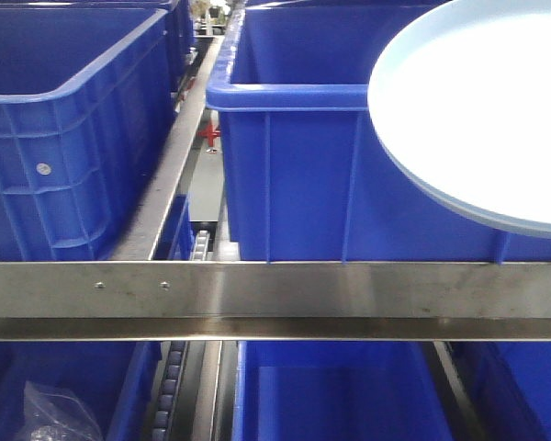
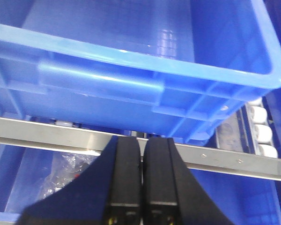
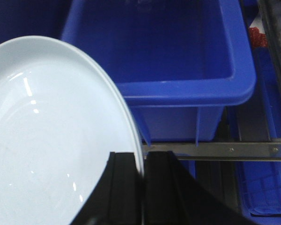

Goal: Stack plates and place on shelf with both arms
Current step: 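Lower the stacked plates into the upper blue bin with the right gripper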

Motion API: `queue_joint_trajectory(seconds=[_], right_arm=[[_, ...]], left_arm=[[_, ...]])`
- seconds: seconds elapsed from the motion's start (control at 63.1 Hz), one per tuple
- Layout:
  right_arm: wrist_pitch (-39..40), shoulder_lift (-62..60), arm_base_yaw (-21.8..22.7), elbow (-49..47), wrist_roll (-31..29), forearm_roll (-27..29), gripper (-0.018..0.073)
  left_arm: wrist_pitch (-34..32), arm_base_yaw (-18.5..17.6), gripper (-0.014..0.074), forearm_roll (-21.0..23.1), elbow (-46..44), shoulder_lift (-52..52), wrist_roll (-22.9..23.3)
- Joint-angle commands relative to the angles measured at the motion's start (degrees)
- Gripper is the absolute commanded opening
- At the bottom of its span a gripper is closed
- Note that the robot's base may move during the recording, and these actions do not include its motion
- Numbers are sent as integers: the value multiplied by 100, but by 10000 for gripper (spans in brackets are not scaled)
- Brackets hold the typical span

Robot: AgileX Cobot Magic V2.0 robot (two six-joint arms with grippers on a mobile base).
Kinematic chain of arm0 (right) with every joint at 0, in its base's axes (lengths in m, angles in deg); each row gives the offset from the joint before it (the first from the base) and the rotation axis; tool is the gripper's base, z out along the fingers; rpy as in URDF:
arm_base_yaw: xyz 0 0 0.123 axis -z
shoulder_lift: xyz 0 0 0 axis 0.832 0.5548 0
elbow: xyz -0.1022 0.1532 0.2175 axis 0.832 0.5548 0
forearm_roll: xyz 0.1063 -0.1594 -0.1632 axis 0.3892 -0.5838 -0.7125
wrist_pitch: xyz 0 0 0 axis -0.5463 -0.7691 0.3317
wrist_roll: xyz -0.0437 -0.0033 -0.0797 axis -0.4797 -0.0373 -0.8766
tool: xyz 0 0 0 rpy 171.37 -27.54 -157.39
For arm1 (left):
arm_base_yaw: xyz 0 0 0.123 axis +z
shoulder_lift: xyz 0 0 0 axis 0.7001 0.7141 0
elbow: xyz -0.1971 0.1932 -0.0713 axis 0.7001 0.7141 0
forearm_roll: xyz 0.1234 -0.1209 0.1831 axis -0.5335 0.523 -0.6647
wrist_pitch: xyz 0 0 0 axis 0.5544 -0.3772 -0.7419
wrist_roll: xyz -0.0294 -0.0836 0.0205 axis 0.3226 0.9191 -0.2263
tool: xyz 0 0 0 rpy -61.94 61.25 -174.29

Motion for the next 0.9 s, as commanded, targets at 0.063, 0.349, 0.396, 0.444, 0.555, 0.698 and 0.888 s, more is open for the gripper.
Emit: queue_joint_trajectory(seconds=[0.063,0.349,0.396,0.444,0.555,0.698,0.888], right_arm=[[543,-38,21,-192,-21,45,56],[543,-38,21,-192,-21,45,56],[543,-38,21,-192,-21,45,56],[543,-38,21,-192,-21,45,56],[543,-38,21,-192,-21,45,56],[543,-38,21,-192,-21,45,56],[543,-38,21,-192,-21,45,56]], left_arm=[[-429,10,89,2,-162,-6,51],[-429,10,89,2,-162,-6,51],[-429,10,89,2,-162,-6,51],[-429,10,89,2,-162,-6,51],[-429,10,89,2,-162,-6,51],[-429,10,89,2,-162,-6,51],[-429,10,89,2,-162,-6,51]])
